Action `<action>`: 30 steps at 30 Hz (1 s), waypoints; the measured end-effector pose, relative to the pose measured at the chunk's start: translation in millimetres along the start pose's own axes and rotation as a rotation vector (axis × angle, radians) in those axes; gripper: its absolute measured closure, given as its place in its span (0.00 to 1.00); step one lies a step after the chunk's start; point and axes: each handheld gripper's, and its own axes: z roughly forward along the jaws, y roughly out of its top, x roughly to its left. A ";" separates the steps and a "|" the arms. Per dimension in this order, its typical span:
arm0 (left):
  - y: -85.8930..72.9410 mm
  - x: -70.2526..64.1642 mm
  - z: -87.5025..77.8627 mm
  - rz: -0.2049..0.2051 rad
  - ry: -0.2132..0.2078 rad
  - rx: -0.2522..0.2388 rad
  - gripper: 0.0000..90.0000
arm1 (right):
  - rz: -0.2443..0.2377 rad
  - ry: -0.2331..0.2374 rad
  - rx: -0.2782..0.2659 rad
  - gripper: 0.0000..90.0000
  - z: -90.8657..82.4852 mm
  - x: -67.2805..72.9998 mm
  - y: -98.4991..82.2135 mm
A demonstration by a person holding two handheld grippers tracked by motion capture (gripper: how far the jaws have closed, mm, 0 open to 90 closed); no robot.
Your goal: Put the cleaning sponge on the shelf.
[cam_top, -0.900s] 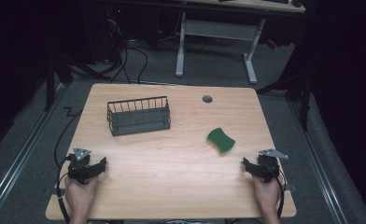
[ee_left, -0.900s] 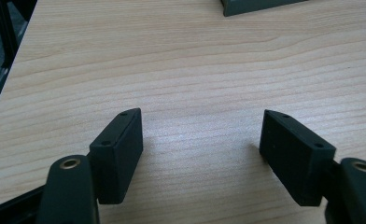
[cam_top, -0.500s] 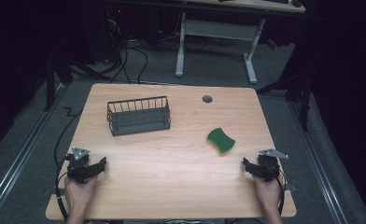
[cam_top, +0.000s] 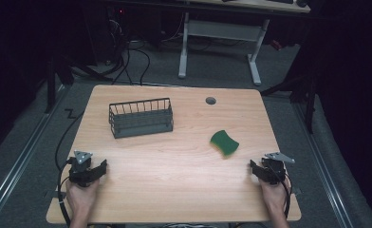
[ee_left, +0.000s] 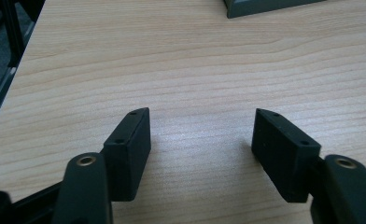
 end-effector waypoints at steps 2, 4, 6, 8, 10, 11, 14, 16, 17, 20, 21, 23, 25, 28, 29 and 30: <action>0.6 -1.2 0.0 -0.003 -0.003 0.002 0.43 | 0.025 0.019 -0.010 0.55 -2.4 0.9 1.3; 1.1 -2.7 -0.4 -0.001 -0.010 0.004 0.43 | 0.022 0.025 -0.017 0.56 -3.7 2.0 2.5; 2.3 -4.7 0.5 -0.002 -0.018 0.004 0.44 | 0.015 0.042 -0.037 0.57 -6.0 5.4 5.0; 4.4 -6.3 0.5 0.001 -0.026 0.006 0.44 | 0.004 0.057 -0.043 0.58 -7.9 9.1 8.3; 7.1 -7.8 0.0 0.002 -0.032 0.002 0.46 | -0.005 0.081 -0.058 0.60 -9.2 13.7 12.9; 8.6 -8.3 -0.2 0.004 -0.034 0.002 0.46 | -0.019 0.092 -0.065 0.61 -9.4 16.1 15.8; 13.8 -9.9 0.8 0.008 -0.037 0.003 0.48 | -0.045 0.124 -0.082 0.66 -9.3 25.6 24.2; 17.3 -10.9 1.4 0.006 -0.040 0.006 0.48 | -0.052 0.144 -0.090 0.67 -8.8 32.3 29.8; 19.1 -11.3 1.5 0.007 -0.041 0.005 0.49 | -0.058 0.153 -0.093 0.67 -8.0 35.0 32.8; 24.2 -12.8 1.6 0.008 -0.049 0.002 0.49 | -0.076 0.173 -0.099 0.67 -4.5 43.9 42.5; 27.4 -13.5 1.6 0.005 -0.058 -0.004 0.50 | -0.084 0.189 -0.097 0.67 -1.8 50.5 49.5; 29.3 -13.9 1.7 0.006 -0.058 -0.001 0.50 | -0.091 0.200 -0.102 0.67 -0.2 53.6 52.9; 35.4 -14.3 2.5 0.006 -0.066 -0.001 0.50 | -0.102 0.232 -0.099 0.68 4.3 62.4 62.9; 40.3 -13.8 3.1 0.001 -0.074 -0.002 0.51 | -0.114 0.254 -0.099 0.69 8.6 67.5 69.3; 42.9 -13.5 3.5 -0.002 -0.079 -0.001 0.51 | -0.111 0.264 -0.093 0.69 10.3 71.0 72.2; 45.6 -13.4 3.8 -0.002 -0.079 0.000 0.51 | -0.116 0.273 -0.093 0.69 12.4 74.3 75.2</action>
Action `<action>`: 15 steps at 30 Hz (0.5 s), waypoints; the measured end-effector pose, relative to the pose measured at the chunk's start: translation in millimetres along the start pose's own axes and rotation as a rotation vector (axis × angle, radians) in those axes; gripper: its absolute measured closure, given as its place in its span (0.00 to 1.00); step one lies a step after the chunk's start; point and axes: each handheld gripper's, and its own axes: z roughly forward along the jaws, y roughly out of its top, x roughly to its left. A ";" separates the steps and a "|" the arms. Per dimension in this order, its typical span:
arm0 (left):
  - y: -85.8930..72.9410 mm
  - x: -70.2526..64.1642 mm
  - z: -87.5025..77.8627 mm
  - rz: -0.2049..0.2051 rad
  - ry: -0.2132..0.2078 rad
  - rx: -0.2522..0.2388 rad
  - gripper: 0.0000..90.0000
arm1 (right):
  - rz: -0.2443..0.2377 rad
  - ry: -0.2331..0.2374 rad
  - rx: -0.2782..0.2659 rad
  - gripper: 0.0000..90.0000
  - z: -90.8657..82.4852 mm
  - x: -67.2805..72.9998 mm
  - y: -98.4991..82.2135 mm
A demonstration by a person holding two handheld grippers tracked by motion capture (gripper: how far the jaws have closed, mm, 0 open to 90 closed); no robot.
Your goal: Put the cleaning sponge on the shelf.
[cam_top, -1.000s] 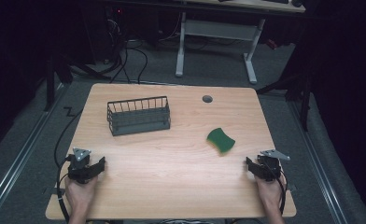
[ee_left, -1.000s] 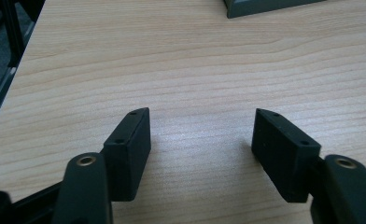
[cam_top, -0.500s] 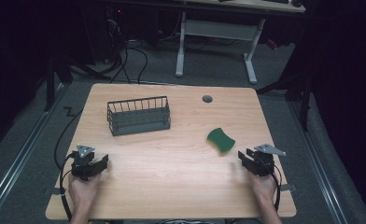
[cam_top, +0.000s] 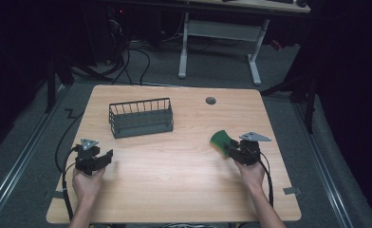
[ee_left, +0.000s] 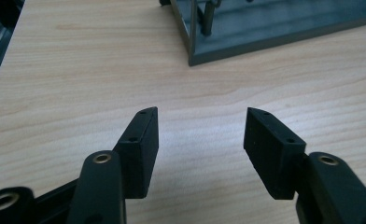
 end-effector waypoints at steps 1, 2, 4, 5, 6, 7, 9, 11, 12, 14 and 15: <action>2.6 0.2 0.5 -0.001 -0.001 0.000 0.51 | -0.003 0.009 0.002 0.70 3.2 2.4 2.9; 5.1 0.4 1.1 -0.003 -0.002 -0.002 0.51 | -0.005 0.018 0.004 0.70 6.4 5.0 6.0; 12.7 2.0 3.9 -0.003 -0.002 0.004 0.52 | -0.016 0.050 0.009 0.70 16.4 13.3 15.8; 12.7 2.0 3.9 -0.003 -0.002 0.004 0.53 | -0.016 0.050 0.009 0.70 16.4 13.3 15.8; 15.4 2.3 5.2 -0.001 -0.001 0.006 0.53 | -0.019 0.062 0.011 0.71 20.1 15.9 19.3; 18.0 2.8 6.3 -0.001 0.000 0.006 0.54 | -0.021 0.080 0.013 0.72 24.0 18.6 23.0; 26.4 4.6 10.4 -0.002 0.007 0.019 0.57 | -0.038 0.115 0.020 0.74 36.6 27.5 34.5; 28.2 5.7 11.6 -0.015 0.003 0.013 0.58 | -0.050 0.134 0.032 0.74 45.3 34.0 42.7; 30.6 6.9 13.4 -0.021 0.001 0.022 0.58 | -0.050 0.134 0.032 0.74 45.3 34.0 42.7; 34.6 7.9 16.7 -0.025 0.011 0.028 0.58 | -0.065 0.144 0.037 0.74 53.6 41.3 50.5; 36.6 8.2 18.2 -0.029 0.011 0.029 0.58 | -0.068 0.151 0.038 0.74 57.4 44.8 54.4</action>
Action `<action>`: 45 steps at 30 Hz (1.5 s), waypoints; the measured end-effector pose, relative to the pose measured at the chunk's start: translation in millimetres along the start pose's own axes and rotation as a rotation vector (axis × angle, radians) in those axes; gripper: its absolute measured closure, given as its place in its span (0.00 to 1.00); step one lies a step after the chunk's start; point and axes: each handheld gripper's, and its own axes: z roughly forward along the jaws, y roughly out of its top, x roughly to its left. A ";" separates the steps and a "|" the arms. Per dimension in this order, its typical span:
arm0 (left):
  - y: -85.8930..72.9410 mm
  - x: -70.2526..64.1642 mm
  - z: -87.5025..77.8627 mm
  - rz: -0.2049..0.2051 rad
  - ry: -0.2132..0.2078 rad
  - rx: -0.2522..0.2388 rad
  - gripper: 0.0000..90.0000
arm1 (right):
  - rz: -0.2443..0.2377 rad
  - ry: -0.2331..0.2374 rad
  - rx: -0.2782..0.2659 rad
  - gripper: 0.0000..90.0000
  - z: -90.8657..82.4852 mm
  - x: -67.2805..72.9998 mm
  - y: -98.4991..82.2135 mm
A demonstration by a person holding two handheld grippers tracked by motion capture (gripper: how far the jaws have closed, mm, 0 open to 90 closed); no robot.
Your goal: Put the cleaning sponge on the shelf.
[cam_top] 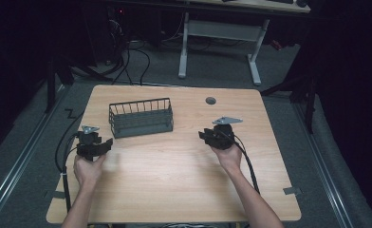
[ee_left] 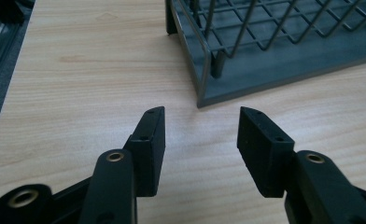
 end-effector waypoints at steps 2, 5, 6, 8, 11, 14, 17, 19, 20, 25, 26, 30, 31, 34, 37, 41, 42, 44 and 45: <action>2.8 0.8 2.4 -0.008 0.000 -0.007 0.58 | -0.015 0.008 0.002 0.74 12.4 6.1 11.8; 5.2 0.5 9.1 0.022 0.035 0.024 0.56 | -0.023 0.011 0.009 0.73 24.2 11.6 21.3; 6.1 0.3 10.3 0.028 0.038 0.030 0.56 | -0.023 0.011 0.009 0.73 24.2 11.6 21.3; 8.7 0.0 11.8 0.023 0.033 0.017 0.56 | -0.028 0.012 0.015 0.73 32.1 15.9 26.0; 13.2 -0.6 15.4 0.022 0.026 0.015 0.57 | -0.039 0.012 0.033 0.71 44.7 22.1 31.2; 17.5 -1.7 19.2 0.026 0.023 0.017 0.58 | -0.040 0.015 0.044 0.70 55.3 28.8 34.7; 22.0 -3.0 22.0 0.030 0.016 0.018 0.60 | -0.053 0.012 0.061 0.69 64.0 35.0 38.3; 22.9 -2.3 23.5 0.015 0.002 0.009 0.62 | -0.058 0.012 0.068 0.69 69.5 38.3 40.8; 22.8 -2.0 24.9 0.009 -0.002 0.011 0.64 | -0.060 0.012 0.080 0.69 75.0 41.0 43.7; 21.9 -1.5 30.6 -0.001 -0.018 0.023 0.67 | -0.066 0.011 0.089 0.70 85.7 46.5 49.4; 22.3 -1.5 30.9 -0.010 -0.026 0.017 0.68 | -0.059 0.007 0.094 0.70 88.0 47.8 50.5; 21.8 -1.4 33.9 -0.005 -0.024 0.019 0.71 | -0.062 -0.016 0.114 0.72 99.0 49.0 53.1; 21.5 -1.2 34.8 -0.005 -0.027 0.023 0.72 | -0.058 -0.022 0.125 0.73 101.3 49.0 53.7; 21.8 -1.0 35.6 -0.007 -0.038 0.014 0.75 | -0.054 -0.028 0.131 0.77 106.3 48.6 55.4; 22.2 0.4 36.7 -0.027 -0.053 0.010 0.79 | -0.060 -0.035 0.138 0.83 109.2 49.5 57.0; 21.7 0.1 38.8 -0.026 -0.060 0.013 0.85 | -0.078 -0.047 0.158 0.92 113.5 51.4 57.2; 21.7 0.0 39.2 -0.025 -0.062 0.012 0.87 | -0.082 -0.051 0.163 0.94 114.0 51.5 56.9; 21.5 -0.3 39.8 -0.025 -0.057 0.009 0.89 | -0.089 -0.049 0.166 0.95 114.3 50.5 56.6; 21.5 0.0 39.9 -0.025 -0.055 0.010 0.92 | -0.090 -0.049 0.168 0.95 114.1 50.1 56.7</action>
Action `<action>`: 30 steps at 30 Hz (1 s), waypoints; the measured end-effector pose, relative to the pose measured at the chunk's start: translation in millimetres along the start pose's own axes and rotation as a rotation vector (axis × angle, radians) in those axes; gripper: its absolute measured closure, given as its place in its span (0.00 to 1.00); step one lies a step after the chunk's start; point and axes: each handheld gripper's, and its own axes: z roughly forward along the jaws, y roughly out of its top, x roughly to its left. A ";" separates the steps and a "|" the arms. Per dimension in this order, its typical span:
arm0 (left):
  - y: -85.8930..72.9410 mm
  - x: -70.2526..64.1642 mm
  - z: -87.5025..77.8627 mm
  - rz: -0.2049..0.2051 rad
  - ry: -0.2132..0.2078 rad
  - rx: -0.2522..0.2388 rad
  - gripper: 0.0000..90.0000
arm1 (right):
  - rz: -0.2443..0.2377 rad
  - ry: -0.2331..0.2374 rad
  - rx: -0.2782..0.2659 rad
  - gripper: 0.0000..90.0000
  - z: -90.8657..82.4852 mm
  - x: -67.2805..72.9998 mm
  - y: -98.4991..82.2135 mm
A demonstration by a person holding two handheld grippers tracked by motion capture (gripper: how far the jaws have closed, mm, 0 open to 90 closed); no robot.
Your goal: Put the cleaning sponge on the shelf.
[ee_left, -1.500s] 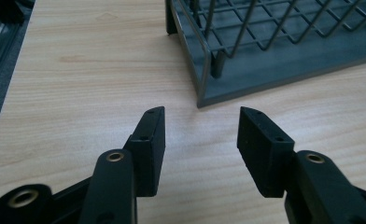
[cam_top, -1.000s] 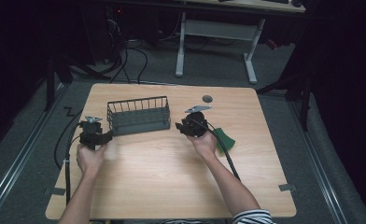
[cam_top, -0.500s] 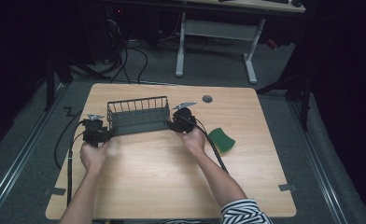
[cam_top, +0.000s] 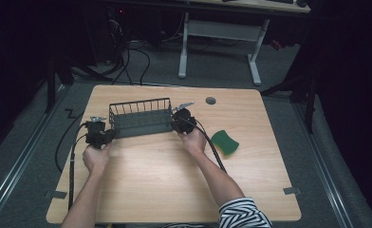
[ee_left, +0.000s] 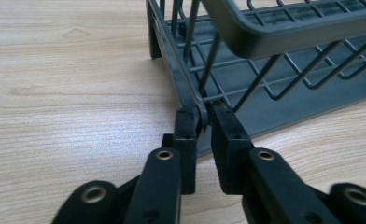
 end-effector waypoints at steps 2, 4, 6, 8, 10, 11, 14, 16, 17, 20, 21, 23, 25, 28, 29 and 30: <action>-0.1 0.6 -0.1 0.004 0.003 0.000 0.94 | 0.004 0.001 0.002 0.96 0.0 0.3 0.2; -0.2 0.3 -0.2 0.010 0.008 0.002 0.95 | 0.002 0.002 0.003 0.96 0.0 0.1 0.3; -0.2 0.2 -0.4 0.014 0.009 0.005 0.95 | 0.003 0.004 0.005 0.96 -0.2 -0.1 0.3; -0.5 -0.4 -0.7 0.023 0.011 0.005 0.96 | 0.003 0.004 0.005 0.96 -0.4 0.0 0.2; -0.8 -1.0 -1.4 0.033 0.010 0.009 0.96 | 0.001 0.006 0.008 0.96 -1.3 0.0 -0.4; -0.9 -1.3 -1.7 0.037 0.010 0.011 0.96 | 0.001 0.006 0.008 0.96 -1.3 0.0 -0.4; -1.2 -2.6 -2.4 0.043 0.006 0.016 0.96 | 0.005 0.009 0.010 0.96 -2.8 -0.5 -1.8; -1.6 -3.8 -2.9 0.051 0.006 0.019 0.96 | 0.007 0.008 0.011 0.96 -3.7 -0.5 -2.6; -1.7 -4.3 -3.3 0.054 0.004 0.022 0.96 | 0.005 0.008 0.014 0.96 -4.5 -0.8 -3.0; -2.5 -7.0 -4.4 0.069 0.004 0.027 0.96 | 0.007 0.011 0.017 0.96 -6.1 -2.1 -4.3; -2.8 -8.0 -4.9 0.076 0.003 0.030 0.96 | 0.007 0.011 0.017 0.96 -6.1 -2.1 -4.3; -3.5 -9.9 -6.0 0.091 0.000 0.036 0.96 | 0.010 0.014 0.016 0.96 -7.7 -2.9 -6.1; -4.1 -11.6 -7.4 0.103 -0.005 0.044 0.96 | 0.011 0.017 0.013 0.96 -9.7 -3.3 -8.6; -5.4 -15.7 -9.0 0.119 -0.007 0.051 0.96 | 0.010 0.019 0.014 0.96 -13.5 -3.6 -12.6; -6.4 -17.0 -9.7 0.123 -0.010 0.051 0.96 | 0.013 0.020 0.018 0.96 -15.0 -3.6 -13.8; -7.8 -17.8 -10.8 0.122 -0.017 0.051 0.96 | 0.010 0.019 0.017 0.96 -16.1 -4.2 -15.1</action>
